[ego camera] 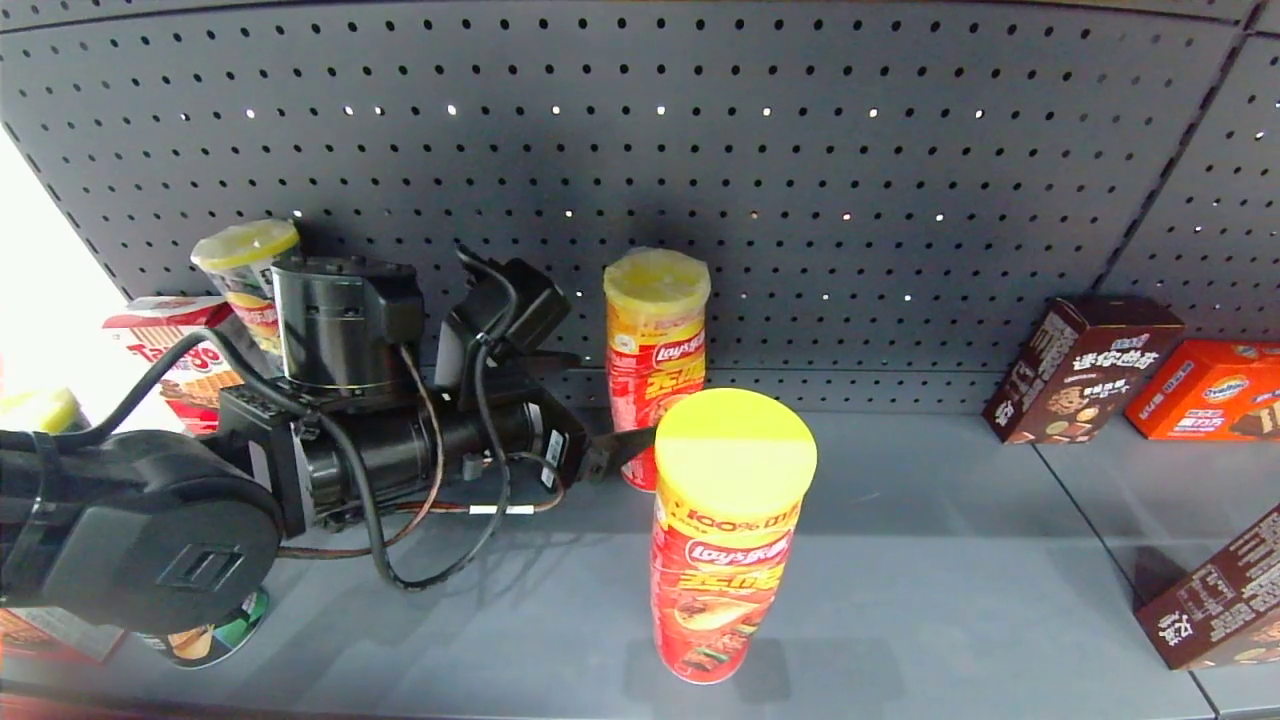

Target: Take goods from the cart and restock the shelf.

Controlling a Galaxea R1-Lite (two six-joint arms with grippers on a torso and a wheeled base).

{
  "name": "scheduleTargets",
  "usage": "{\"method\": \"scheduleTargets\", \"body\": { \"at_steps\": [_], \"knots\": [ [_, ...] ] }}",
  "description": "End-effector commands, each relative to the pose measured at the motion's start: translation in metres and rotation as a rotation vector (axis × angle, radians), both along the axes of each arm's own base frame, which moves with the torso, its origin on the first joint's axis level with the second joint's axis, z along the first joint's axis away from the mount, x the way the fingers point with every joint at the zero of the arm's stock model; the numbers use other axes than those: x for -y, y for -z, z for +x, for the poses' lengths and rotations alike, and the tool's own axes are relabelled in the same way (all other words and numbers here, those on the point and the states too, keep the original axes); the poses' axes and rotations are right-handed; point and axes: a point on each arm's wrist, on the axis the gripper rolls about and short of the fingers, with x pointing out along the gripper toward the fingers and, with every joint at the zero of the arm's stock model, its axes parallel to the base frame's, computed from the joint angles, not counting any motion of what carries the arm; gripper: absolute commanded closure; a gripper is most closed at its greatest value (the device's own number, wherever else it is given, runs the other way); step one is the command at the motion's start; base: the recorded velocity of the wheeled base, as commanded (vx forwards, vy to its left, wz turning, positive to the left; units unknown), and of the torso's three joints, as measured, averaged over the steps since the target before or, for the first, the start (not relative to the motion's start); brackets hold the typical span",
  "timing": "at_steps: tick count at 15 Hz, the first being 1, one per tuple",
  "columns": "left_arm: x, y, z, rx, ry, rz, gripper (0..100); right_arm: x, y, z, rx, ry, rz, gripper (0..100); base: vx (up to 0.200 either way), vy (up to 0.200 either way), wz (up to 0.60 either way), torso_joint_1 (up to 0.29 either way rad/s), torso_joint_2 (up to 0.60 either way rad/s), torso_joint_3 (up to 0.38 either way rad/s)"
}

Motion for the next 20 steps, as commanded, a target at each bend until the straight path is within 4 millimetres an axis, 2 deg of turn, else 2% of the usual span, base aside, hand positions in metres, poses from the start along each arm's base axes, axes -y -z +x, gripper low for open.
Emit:
{"method": "scheduleTargets", "body": {
  "at_steps": [1,11,16,18,19,20],
  "knots": [
    [-0.003,-0.001,-0.005,0.004,-0.03,0.008,0,0.0,0.0,0.0,-0.001,0.0,-0.001,0,0.0,0.0,0.0,0.0,0.0,0.0],
    [-0.011,0.004,-0.001,-0.006,-0.215,0.07,0,0.0,0.0,0.0,-0.001,0.0,-0.001,0,0.0,0.0,0.0,0.0,0.0,0.0],
    [-0.009,0.0,-0.001,0.002,-0.216,0.059,0,0.0,0.0,0.0,-0.001,0.0,-0.001,0,0.0,0.0,0.0,0.0,0.0,0.0],
    [-0.008,-0.001,-0.006,0.007,-0.191,0.051,0,0.0,0.0,0.0,-0.001,0.0,-0.001,0,0.0,0.0,0.0,0.0,0.0,0.0],
    [-0.004,-0.003,-0.017,0.006,-0.116,0.037,0,0.0,0.0,0.0,-0.001,0.0,-0.001,0,0.0,0.0,0.0,0.0,0.0,0.0],
    [-0.003,-0.004,-0.018,0.009,-0.103,0.034,0,0.0,0.0,0.0,-0.001,-0.002,-0.001,0,0.0,0.0,0.0,0.0,0.0,0.0]
  ]
}}
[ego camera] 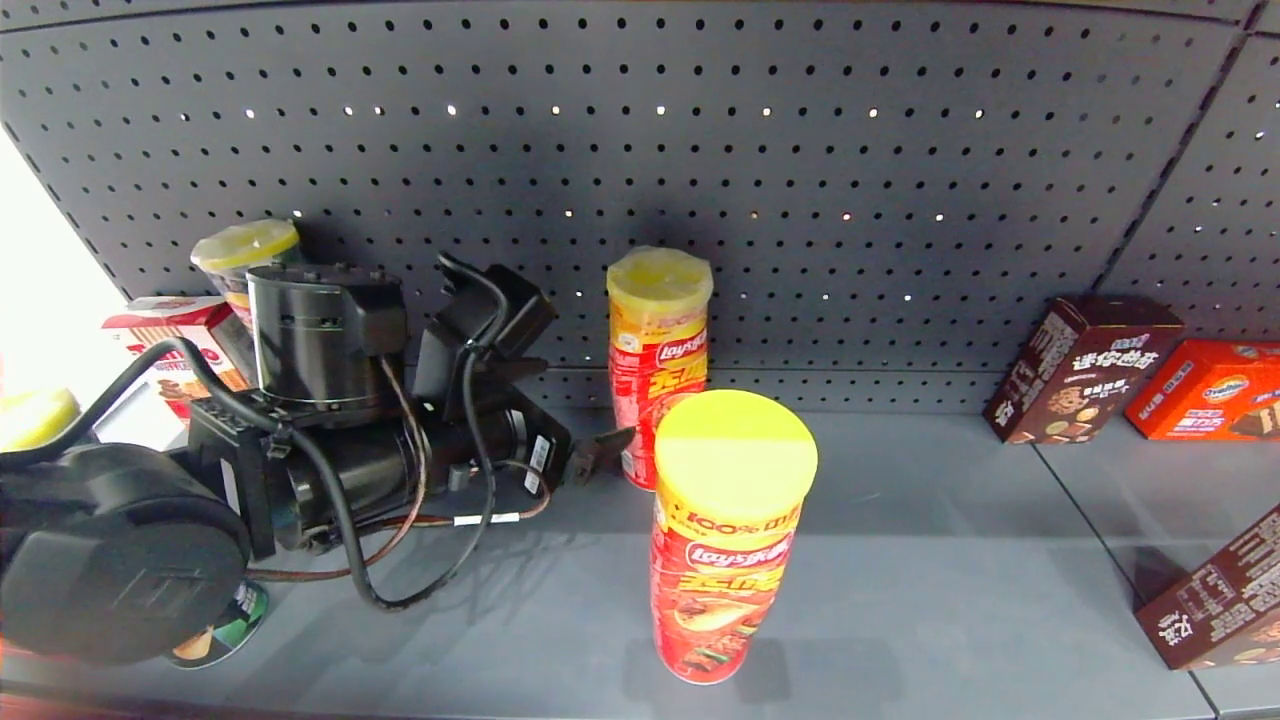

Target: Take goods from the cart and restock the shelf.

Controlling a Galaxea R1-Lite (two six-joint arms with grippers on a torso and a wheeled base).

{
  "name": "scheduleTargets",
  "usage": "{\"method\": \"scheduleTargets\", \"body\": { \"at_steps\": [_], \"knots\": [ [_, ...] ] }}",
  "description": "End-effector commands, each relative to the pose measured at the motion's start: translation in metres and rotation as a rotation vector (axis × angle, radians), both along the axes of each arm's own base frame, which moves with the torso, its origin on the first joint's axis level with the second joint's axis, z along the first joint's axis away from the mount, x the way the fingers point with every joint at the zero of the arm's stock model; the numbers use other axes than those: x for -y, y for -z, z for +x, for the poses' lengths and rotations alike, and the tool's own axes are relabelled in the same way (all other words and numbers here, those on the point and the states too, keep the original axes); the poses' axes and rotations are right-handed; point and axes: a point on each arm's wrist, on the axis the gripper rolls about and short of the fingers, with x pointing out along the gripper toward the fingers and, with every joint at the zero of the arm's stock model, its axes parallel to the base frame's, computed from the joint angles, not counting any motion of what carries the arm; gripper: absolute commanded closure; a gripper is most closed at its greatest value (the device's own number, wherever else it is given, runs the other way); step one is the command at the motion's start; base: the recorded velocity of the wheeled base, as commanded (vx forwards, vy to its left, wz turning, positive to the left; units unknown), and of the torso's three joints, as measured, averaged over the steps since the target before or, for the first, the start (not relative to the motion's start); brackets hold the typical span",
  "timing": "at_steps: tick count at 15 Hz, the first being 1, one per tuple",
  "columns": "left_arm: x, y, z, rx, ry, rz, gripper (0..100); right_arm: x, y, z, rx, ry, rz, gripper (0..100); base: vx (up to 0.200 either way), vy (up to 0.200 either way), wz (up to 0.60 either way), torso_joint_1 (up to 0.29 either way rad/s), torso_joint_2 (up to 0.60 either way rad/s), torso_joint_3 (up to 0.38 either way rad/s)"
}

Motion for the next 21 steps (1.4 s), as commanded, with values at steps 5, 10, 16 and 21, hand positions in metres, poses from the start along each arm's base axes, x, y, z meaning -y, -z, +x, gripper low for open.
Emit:
{"method": "scheduleTargets", "body": {
  "at_steps": [5,10,16,21],
  "knots": [
    [0.006,0.0,0.011,0.015,-0.075,0.013,0,0.0,0.0,0.0,-0.001,-0.002,-0.001,0,0.0,0.0,0.0,0.0,0.0,0.0],
    [0.005,-0.001,0.018,0.025,-0.112,0.018,0,0.0,0.0,0.0,-0.001,-0.002,-0.001,0,0.0,0.0,0.0,0.0,0.0,0.0],
    [-0.002,-0.001,0.019,0.028,-0.152,0.03,0,0.0,0.0,0.0,-0.001,-0.002,-0.001,0,0.0,0.0,0.0,0.0,0.0,0.0],
    [-0.003,-0.001,0.02,0.03,-0.183,0.041,0,0.0,0.0,0.0,-0.001,-0.002,-0.001,0,0.0,0.0,0.0,0.0,0.0,0.0]
  ]
}}
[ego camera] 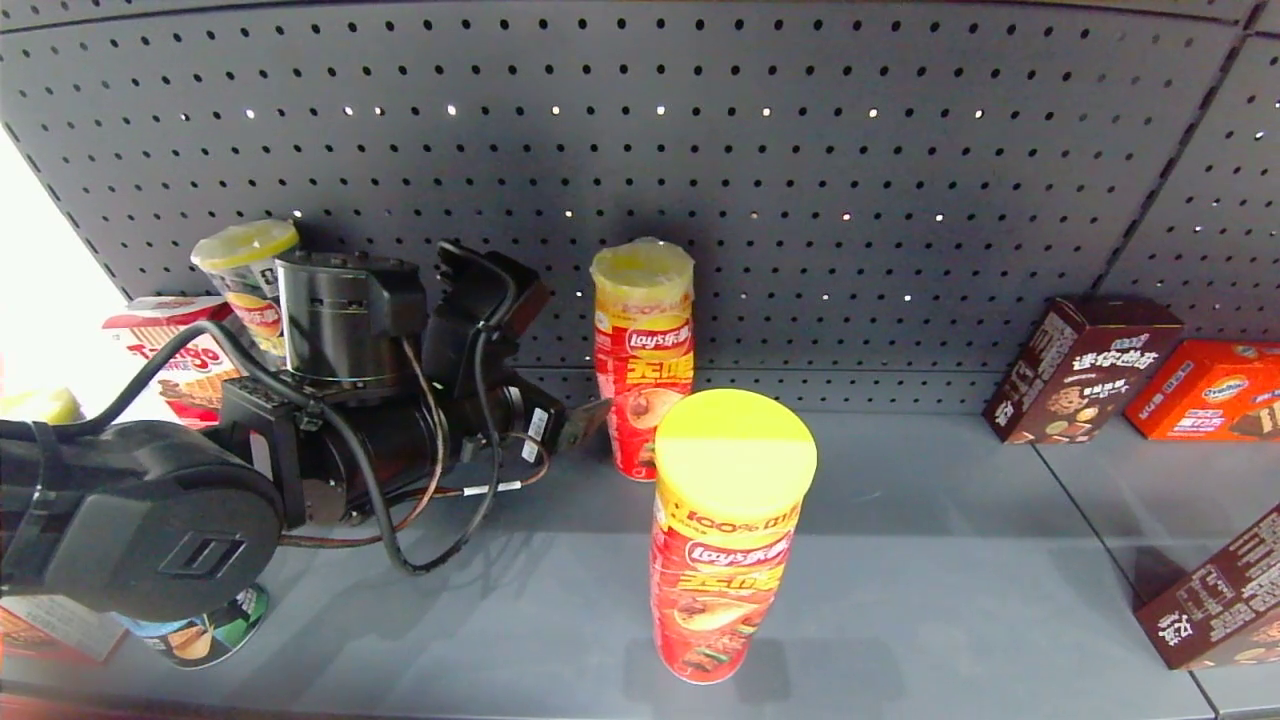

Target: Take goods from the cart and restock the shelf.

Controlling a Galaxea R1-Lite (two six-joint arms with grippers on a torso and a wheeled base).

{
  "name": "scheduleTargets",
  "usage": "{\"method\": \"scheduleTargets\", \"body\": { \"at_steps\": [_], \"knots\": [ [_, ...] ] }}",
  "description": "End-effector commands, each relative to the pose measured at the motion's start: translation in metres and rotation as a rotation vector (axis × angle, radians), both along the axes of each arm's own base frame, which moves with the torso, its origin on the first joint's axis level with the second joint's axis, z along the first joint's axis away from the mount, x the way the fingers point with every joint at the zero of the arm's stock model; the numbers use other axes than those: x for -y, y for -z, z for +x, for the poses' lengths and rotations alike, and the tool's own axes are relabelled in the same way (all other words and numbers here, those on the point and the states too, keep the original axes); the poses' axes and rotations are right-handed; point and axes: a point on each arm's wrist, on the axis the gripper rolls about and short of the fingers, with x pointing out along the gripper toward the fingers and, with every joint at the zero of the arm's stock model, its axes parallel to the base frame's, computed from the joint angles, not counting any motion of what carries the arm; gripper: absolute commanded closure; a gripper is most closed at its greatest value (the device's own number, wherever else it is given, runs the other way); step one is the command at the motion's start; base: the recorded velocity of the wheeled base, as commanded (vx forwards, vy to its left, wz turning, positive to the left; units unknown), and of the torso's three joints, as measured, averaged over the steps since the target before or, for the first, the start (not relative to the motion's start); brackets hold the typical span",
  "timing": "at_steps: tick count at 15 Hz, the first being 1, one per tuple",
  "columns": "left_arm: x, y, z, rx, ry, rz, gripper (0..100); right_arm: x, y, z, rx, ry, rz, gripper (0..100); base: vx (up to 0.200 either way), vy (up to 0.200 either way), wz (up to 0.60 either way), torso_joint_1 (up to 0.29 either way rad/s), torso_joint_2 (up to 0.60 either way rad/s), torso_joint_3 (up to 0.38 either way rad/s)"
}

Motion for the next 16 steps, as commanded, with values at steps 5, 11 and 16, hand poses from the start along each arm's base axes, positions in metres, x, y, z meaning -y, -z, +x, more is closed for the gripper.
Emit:
{"method": "scheduleTargets", "body": {
  "at_steps": [5,11,16],
  "knots": [
    [-0.004,-0.002,-0.004,0.01,-0.071,0.016,0,0.0,0.0,0.0,-0.001,0.0,-0.001,0,0.0,0.0,0.0,0.0,0.0,0.0],
    [-0.004,0.005,-0.001,-0.001,-0.143,0.06,0,0.0,0.0,0.0,-0.001,0.0,-0.001,0,0.0,0.0,0.0,0.0,0.0,0.0],
    [0.007,0.008,0.011,-0.002,-0.133,0.061,0,0.0,0.0,0.0,-0.001,0.0,-0.001,0,0.0,0.0,0.0,0.0,0.0,0.0]
  ]
}}
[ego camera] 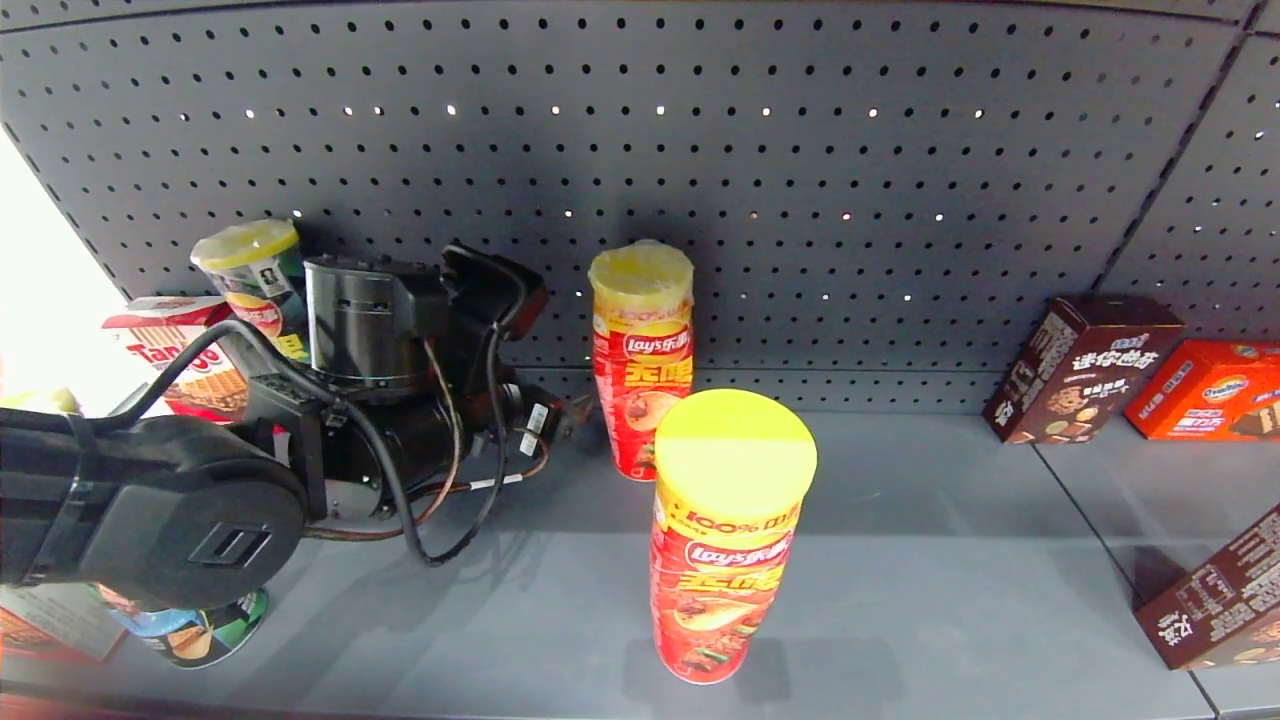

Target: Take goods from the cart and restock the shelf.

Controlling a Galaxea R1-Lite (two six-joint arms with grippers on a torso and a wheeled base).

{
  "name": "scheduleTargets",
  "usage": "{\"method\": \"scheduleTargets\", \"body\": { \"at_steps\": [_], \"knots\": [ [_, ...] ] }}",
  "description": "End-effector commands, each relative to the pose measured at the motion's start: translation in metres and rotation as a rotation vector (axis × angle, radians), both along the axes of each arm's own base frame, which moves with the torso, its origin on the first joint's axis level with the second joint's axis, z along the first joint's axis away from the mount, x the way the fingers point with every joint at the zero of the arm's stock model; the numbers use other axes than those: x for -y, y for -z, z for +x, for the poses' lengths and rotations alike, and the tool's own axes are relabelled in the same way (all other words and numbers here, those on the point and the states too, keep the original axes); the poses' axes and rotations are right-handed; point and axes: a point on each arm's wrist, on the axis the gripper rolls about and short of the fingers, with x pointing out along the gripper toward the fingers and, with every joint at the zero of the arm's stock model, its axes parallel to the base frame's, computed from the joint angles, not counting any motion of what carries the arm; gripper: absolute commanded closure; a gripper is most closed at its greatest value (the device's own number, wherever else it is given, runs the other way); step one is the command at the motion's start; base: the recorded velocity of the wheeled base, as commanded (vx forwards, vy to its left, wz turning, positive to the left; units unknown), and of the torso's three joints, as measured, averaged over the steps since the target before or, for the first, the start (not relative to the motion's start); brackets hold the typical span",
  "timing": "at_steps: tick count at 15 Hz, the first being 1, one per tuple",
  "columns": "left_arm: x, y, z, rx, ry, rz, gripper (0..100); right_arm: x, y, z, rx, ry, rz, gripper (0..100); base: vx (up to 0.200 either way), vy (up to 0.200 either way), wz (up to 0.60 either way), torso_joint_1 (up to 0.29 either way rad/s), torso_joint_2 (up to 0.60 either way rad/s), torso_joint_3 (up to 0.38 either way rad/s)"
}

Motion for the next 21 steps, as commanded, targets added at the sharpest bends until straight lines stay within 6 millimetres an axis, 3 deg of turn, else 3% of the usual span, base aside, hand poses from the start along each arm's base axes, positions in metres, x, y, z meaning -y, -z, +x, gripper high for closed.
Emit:
{"method": "scheduleTargets", "body": {
  "at_steps": [1,8,14,18,21],
  "knots": [
    [0.005,0.004,0.004,-0.01,0.007,0.005,0,0.0,0.0,0.0,-0.001,0.0,-0.001,0,0.0,0.0,0.0,0.0,0.0,0.0],
    [0.024,0.009,0.009,-0.015,0.047,0.002,0,0.0,0.0,0.0,-0.001,0.0,-0.001,0,0.0,0.0,0.0,0.0,0.0,0.0],
    [0.024,0.011,0.006,-0.025,0.052,0.002,0,0.0,0.0,0.0,-0.001,0.0,-0.001,0,0.0,0.0,0.0,0.0,0.0,0.0],
    [0.016,-0.016,-0.016,0.044,0.065,-0.081,0,0.0,0.0,0.0,-0.001,0.0,-0.001,0,0.0,0.0,0.0,0.0,0.0,0.0],
    [0.02,-0.04,-0.058,0.078,0.134,-0.218,0,0.0,0.0,0.0,-0.001,0.0,-0.001,0,0.0,0.0,0.0,0.0,0.0,0.0]
  ]
}}
